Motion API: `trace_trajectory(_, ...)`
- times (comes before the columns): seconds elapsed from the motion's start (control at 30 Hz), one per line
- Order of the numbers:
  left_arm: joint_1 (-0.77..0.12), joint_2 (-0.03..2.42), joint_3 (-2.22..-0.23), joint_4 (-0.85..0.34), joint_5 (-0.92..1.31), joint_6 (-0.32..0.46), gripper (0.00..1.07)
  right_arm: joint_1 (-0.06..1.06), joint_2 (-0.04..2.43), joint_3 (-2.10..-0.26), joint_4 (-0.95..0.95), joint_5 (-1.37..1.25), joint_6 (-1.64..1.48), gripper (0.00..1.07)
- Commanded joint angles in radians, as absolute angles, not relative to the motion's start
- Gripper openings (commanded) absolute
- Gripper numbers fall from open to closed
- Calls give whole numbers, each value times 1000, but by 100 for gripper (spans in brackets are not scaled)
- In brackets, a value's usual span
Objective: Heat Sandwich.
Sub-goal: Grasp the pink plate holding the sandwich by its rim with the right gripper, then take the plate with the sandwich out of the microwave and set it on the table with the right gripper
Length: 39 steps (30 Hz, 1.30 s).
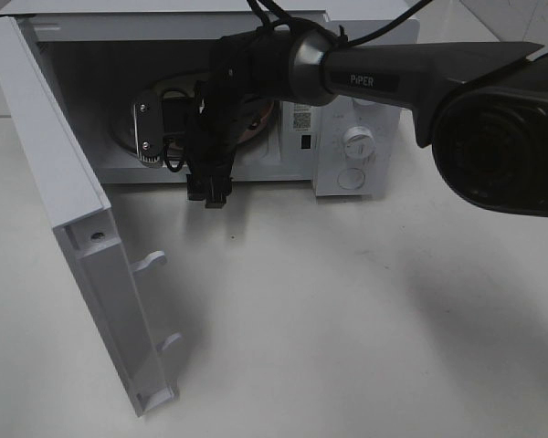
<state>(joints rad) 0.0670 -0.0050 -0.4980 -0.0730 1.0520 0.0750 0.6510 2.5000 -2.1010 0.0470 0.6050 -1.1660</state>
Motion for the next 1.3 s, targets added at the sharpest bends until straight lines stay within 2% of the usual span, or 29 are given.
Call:
trace_trajectory(0.03,66,-30,-494,-80,1038,72,101,640,2502,-2104,74,620,-1174,76)
trace_trajectory(0.23,66,-30,-494,-80,1038,72,101,639,2502,-2104,88,655,-1173,76)
trace_trajectory(0.3,66,-30,-494,-80,1038,72,101,639,2502,-2104,88,660,-1172,72)
trace_trajectory(0.33,66,-30,-494,-80,1038,72,101,639,2502,-2104,88,662,-1167,64)
trace_trajectory(0.37,66,-30,-494,-80,1038,72,101,639,2502,-2104,88,662,-1167,64)
trace_trajectory(0.43,66,-30,-494,-80,1038,72,101,639,2502,-2104,87,664,-1155,51)
trace_trajectory(0.47,66,-30,-494,-80,1038,72,101,639,2502,-2104,84,668,-1140,35)
trace_trajectory(0.5,66,-30,-494,-80,1038,72,101,639,2502,-2104,84,669,-1138,25)
trace_trajectory(0.53,66,-30,-494,-80,1038,72,101,639,2502,-2104,84,669,-1138,25)
trace_trajectory(0.6,66,-30,-494,-80,1038,72,101,639,2502,-2104,77,673,-1132,6)
trace_trajectory(0.63,66,-30,-494,-80,1038,72,101,639,2502,-2104,63,676,-1131,0)
trace_trajectory(1.3,66,-30,-494,-80,1038,72,101,639,2466,-2089,57,723,-1235,0)
